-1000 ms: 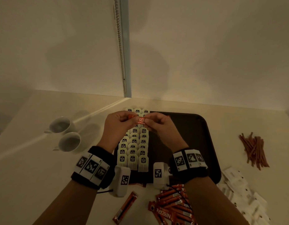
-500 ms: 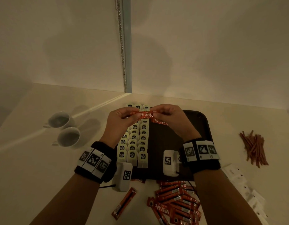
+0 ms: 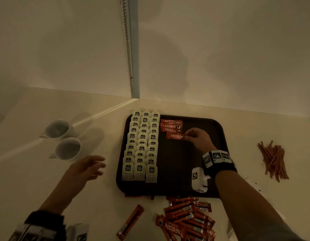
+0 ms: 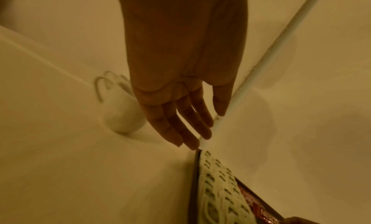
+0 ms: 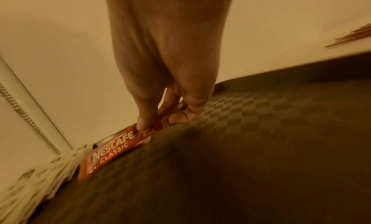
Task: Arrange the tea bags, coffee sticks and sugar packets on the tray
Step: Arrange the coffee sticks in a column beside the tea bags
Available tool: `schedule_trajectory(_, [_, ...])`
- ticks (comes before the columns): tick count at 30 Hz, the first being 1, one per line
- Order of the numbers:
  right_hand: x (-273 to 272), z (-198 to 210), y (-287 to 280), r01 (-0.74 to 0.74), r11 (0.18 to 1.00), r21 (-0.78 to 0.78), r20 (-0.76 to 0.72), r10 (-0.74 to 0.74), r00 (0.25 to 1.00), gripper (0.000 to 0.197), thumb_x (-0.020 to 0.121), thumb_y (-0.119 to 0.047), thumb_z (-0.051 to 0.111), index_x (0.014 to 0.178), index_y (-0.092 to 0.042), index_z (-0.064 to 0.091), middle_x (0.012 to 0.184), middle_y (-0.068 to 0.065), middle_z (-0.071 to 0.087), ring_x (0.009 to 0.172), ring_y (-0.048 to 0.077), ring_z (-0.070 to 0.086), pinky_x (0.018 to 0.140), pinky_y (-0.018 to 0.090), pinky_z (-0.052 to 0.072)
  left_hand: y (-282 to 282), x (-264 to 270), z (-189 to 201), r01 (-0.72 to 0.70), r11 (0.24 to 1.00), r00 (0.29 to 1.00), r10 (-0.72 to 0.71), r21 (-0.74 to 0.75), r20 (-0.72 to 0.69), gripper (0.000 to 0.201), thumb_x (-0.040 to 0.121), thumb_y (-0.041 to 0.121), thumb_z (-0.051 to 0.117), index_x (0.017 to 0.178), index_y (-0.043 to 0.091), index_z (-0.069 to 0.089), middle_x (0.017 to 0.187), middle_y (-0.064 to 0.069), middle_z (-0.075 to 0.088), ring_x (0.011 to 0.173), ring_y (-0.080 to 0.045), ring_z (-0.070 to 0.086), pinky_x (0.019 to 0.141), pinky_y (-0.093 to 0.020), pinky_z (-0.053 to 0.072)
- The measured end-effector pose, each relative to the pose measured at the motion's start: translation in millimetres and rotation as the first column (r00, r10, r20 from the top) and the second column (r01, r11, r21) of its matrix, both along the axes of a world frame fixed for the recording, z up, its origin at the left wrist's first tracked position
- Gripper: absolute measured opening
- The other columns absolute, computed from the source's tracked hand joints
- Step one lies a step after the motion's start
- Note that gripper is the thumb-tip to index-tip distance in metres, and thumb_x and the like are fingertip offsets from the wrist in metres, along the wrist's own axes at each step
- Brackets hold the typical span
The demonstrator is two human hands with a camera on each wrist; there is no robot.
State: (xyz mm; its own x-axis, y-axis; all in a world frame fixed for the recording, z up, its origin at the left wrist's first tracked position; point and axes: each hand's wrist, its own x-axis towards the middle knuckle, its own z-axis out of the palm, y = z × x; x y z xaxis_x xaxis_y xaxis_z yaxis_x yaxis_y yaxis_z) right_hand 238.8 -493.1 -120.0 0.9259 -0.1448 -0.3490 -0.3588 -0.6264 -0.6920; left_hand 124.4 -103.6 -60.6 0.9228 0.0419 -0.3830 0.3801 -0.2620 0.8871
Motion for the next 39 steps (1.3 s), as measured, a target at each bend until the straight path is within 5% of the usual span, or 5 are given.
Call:
schedule_trajectory(8, [13, -11, 20, 0.127, 0.992, 0.004, 0.056, -0.127, 0.99, 0.019, 0.085, -0.012, 0.065, 0.104, -0.015, 0.063, 0.111, -0.001, 0.059, 0.098, 0.006, 0.05, 0.088, 0.022, 0.039, 34, -49, -23, -0.169, 0.985, 0.978, 0.171, 0.024, -0.121, 0.019, 0.094, 0.0, 0.049, 0.096, 0.008, 0.066, 0.092, -0.018, 0.07, 0.08, -0.036, 0.063, 0.075, -0.037, 0.047])
schedule_trajectory(17, [20, -15, 28, 0.148, 0.988, -0.037, 0.084, -0.144, 0.986, 0.019, 0.085, -0.012, 0.065, 0.104, -0.013, 0.063, 0.11, 0.002, 0.061, 0.098, 0.009, 0.052, 0.086, 0.021, 0.038, 54, -63, -39, -0.186, 0.979, 0.971, 0.196, 0.086, -0.139, 0.021, 0.095, 0.001, 0.049, 0.097, 0.012, 0.067, 0.081, -0.001, 0.074, 0.08, -0.033, 0.063, 0.075, -0.037, 0.046])
schedule_trajectory(29, [14, -8, 27, 0.164, 0.986, -0.019, 0.124, -0.16, 0.979, 0.03, 0.083, -0.02, 0.069, 0.11, -0.012, 0.058, 0.112, 0.004, 0.059, 0.097, 0.01, 0.052, 0.082, 0.023, 0.042, 51, -70, -31, -0.181, 0.981, 0.976, 0.187, 0.063, -0.108, 0.021, 0.095, 0.001, 0.048, 0.098, 0.011, 0.067, 0.081, -0.004, 0.074, 0.08, -0.033, 0.064, 0.076, -0.037, 0.047])
schedule_trajectory(34, [-26, 32, 37, -0.238, 0.97, -0.043, 0.158, 0.242, 0.957, 0.023, 0.085, -0.022, 0.066, 0.106, -0.018, 0.058, 0.104, -0.005, 0.056, 0.094, 0.006, 0.054, 0.087, 0.025, 0.046, 56, -85, -33, -0.161, 0.985, 0.979, 0.167, 0.061, -0.119, 0.022, 0.096, 0.001, 0.047, 0.098, 0.012, 0.066, 0.09, -0.011, 0.071, 0.081, -0.034, 0.062, 0.074, -0.035, 0.045])
schedule_trajectory(39, [-107, 56, 46, -0.704, 0.698, -0.128, -0.153, 0.688, 0.71, 0.029, 0.087, -0.035, 0.062, 0.114, -0.025, 0.056, 0.113, -0.006, 0.053, 0.105, 0.007, 0.05, 0.092, 0.025, 0.043, 63, -110, -43, -0.14, 0.988, 0.973, 0.149, 0.06, -0.176, 0.023, 0.097, 0.002, 0.045, 0.098, 0.012, 0.066, 0.094, -0.014, 0.07, 0.081, -0.033, 0.062, 0.074, -0.034, 0.045])
